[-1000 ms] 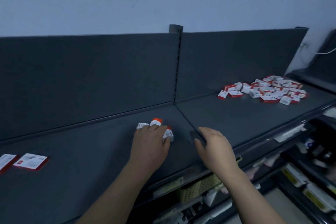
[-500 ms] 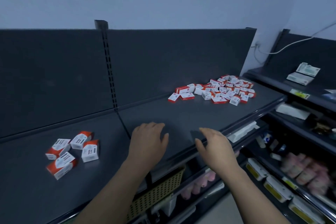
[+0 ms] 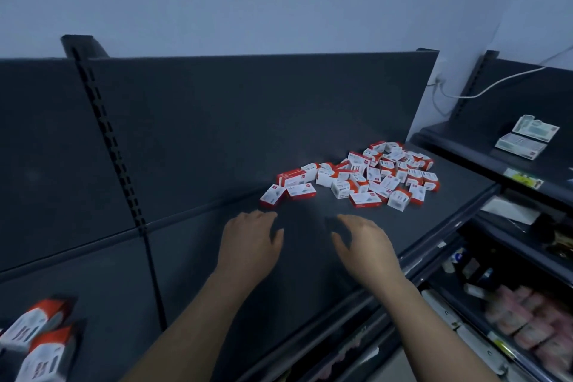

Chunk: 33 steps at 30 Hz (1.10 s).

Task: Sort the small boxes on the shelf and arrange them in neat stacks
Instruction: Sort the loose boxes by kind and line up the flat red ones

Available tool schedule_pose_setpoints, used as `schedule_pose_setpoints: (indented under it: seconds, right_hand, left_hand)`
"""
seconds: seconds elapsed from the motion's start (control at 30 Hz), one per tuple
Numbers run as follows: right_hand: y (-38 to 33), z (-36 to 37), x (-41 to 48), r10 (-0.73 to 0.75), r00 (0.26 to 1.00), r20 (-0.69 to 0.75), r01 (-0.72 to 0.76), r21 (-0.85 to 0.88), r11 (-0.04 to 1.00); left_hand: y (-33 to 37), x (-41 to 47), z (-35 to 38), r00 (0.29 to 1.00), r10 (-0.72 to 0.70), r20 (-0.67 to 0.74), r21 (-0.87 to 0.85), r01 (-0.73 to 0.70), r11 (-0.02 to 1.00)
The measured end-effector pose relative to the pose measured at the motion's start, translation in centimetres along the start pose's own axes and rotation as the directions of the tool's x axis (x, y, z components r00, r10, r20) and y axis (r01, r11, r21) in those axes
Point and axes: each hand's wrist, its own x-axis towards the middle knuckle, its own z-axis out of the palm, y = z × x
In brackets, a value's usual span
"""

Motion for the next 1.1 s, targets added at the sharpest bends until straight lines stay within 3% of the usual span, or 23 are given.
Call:
schedule_pose_setpoints:
  seconds: [0.27, 0.6, 0.77, 0.93, 1.1]
  right_hand:
    - [2.0, 1.6, 6.5, 0.067, 0.994, 0.086, -0.072, 0.055, 0.996]
    - [3.8, 3.4, 12.9, -0.155, 0.977, 0.148, 0.146, 0.068, 0.987]
    - [5.0, 5.3, 16.0, -0.281, 0.945, 0.168, 0.258, 0.145, 0.955]
    - [5.1, 7.5, 18.1, -0.355, 0.897, 0.263, 0.306, 0.207, 0.929]
    - [5.0, 8.8, 19.5, -0.382, 0.868, 0.318, 0.362, 0.122, 0.924]
  left_hand:
    - [-1.7, 7.4, 4.1, 0.989, -0.094, 0.113, 0.001, 0.094, 0.996]
    - [-2.5, 12.0, 8.2, 0.955, -0.246, 0.164, 0.013, 0.247, 0.969]
    - [-1.7, 12.2, 8.9, 0.933, -0.339, 0.117, 0.015, 0.34, 0.94]
    - [-1.0, 10.8, 9.0, 0.884, -0.465, 0.047, -0.098, 0.467, 0.879]
    - [-0.2, 8.0, 8.5, 0.832, -0.554, -0.026, -0.142, 0.545, 0.826]
